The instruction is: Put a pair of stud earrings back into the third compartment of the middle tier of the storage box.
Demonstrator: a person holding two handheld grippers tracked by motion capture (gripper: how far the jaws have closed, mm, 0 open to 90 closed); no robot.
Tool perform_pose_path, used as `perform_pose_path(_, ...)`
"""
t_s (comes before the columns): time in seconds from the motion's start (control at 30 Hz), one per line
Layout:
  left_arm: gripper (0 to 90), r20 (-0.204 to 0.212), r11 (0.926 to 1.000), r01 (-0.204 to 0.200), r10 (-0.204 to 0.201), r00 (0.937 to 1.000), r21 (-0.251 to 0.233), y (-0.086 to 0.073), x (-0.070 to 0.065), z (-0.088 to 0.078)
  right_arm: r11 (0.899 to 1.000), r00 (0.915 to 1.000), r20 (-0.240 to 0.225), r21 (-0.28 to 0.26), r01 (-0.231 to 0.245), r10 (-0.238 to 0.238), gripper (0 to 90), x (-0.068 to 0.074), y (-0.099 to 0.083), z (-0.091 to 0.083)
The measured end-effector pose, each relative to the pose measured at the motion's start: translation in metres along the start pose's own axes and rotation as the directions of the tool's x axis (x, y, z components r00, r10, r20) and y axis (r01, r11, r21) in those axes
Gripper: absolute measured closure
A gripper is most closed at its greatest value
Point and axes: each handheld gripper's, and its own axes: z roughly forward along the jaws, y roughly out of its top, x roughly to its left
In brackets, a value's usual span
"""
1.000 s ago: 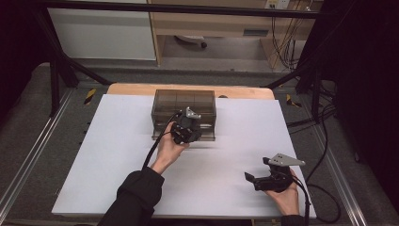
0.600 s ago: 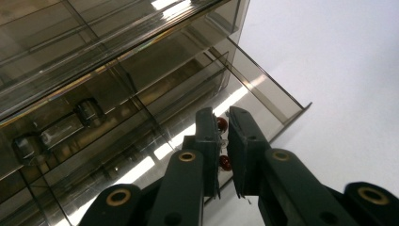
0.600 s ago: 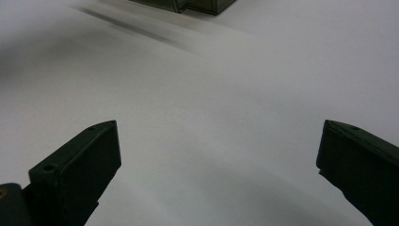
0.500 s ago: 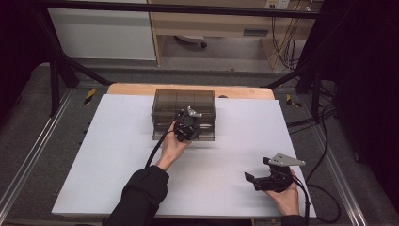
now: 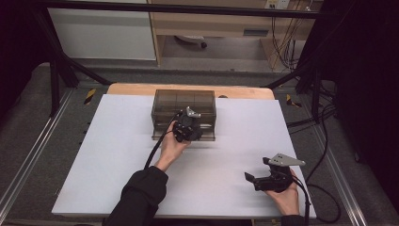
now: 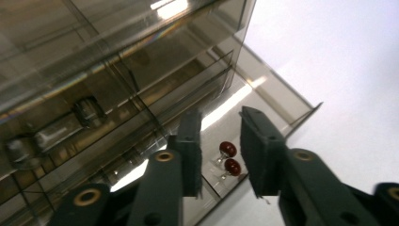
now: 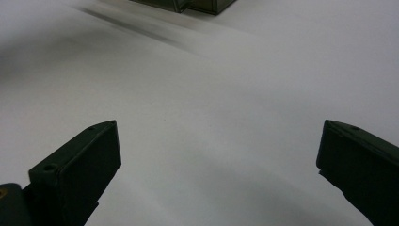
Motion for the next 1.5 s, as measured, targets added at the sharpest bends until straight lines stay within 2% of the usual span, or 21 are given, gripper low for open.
perform_pose_path(0.07, 64.0, 0.001, 0.9999, -0.004, 0.004, 1.0000, -0.014, 0.001, -0.001, -0.006, 1.000, 1.0000, -0.001, 0.001, 0.000, 0.000, 0.8, 0.000, 0.000, 0.000)
perform_pose_path(0.2, 52.2, 0.020, 0.9995, -0.018, 0.019, 0.9996, -0.028, -0.001, -0.005, -0.017, 1.000, 1.0000, 0.000, 0.002, 0.000, 0.000, 0.9, 0.000, 0.000, 0.000)
perform_pose_path(0.3, 47.5, 0.022, 0.9986, -0.030, 0.031, 0.9993, -0.043, -0.005, -0.007, -0.025, 1.000, 1.0000, 0.001, 0.002, 0.000, 0.000, 0.9, 0.000, 0.000, 0.000)
perform_pose_path(0.37, 40.8, 0.017, 0.9981, -0.040, 0.041, 0.9990, -0.046, -0.009, -0.007, -0.030, 1.000, 1.0000, 0.001, 0.003, -0.001, 0.001, 0.9, 0.000, 0.000, 0.000)
perform_pose_path(0.43, 39.0, 0.013, 0.9978, -0.052, 0.052, 0.9985, -0.041, -0.014, -0.007, -0.034, 1.000, 1.0000, 0.001, 0.004, 0.000, 0.000, 0.9, 0.000, 0.000, 0.000)
perform_pose_path(0.53, 30.8, 0.020, 0.9976, -0.054, 0.055, 0.9983, -0.042, -0.022, -0.005, -0.039, 1.000, 1.0000, 0.002, 0.006, -0.003, 0.003, 0.9, 0.000, 0.000, 0.001)
perform_pose_path(0.67, 21.3, 0.007, 0.9970, -0.064, 0.064, 0.9979, -0.044, -0.033, -0.003, -0.048, 1.000, 1.0000, 0.001, 0.006, -0.001, 0.001, 0.9, 0.000, 0.000, 0.001)
perform_pose_path(0.8, 14.8, 0.023, 0.9967, -0.056, 0.058, 0.9981, -0.059, -0.043, -0.002, -0.057, 1.000, 1.0000, 0.000, 0.006, -0.001, 0.001, 0.9, 0.000, 0.000, 0.001)
perform_pose_path(1.0, 11.7, 0.010, 0.9950, -0.081, 0.082, 0.9966, -0.058, -0.061, 0.000, -0.067, 1.000, 1.0000, 0.003, 0.010, -0.002, 0.002, 0.9, 0.000, 0.000, 0.001)
perform_pose_path(1.2, 11.0, 0.001, 0.9946, -0.085, 0.085, 0.9963, -0.059, -0.081, 0.002, -0.076, 1.000, 1.0000, 0.004, 0.007, -0.005, 0.005, 0.9, 0.000, 0.000, 0.001)
perform_pose_path(1.4, 11.0, 0.001, 0.9948, -0.067, 0.067, 0.9978, -0.077, -0.102, 0.009, -0.088, 1.000, 1.0000, 0.001, 0.012, -0.003, 0.003, 0.8, 0.000, 0.000, 0.001)
perform_pose_path(1.5, 11.0, 0.007, 0.9953, -0.042, 0.043, 0.9991, -0.087, -0.114, 0.014, -0.093, 1.000, 1.0000, 0.002, 0.012, -0.001, 0.001, 0.8, 0.000, -0.001, 0.002)
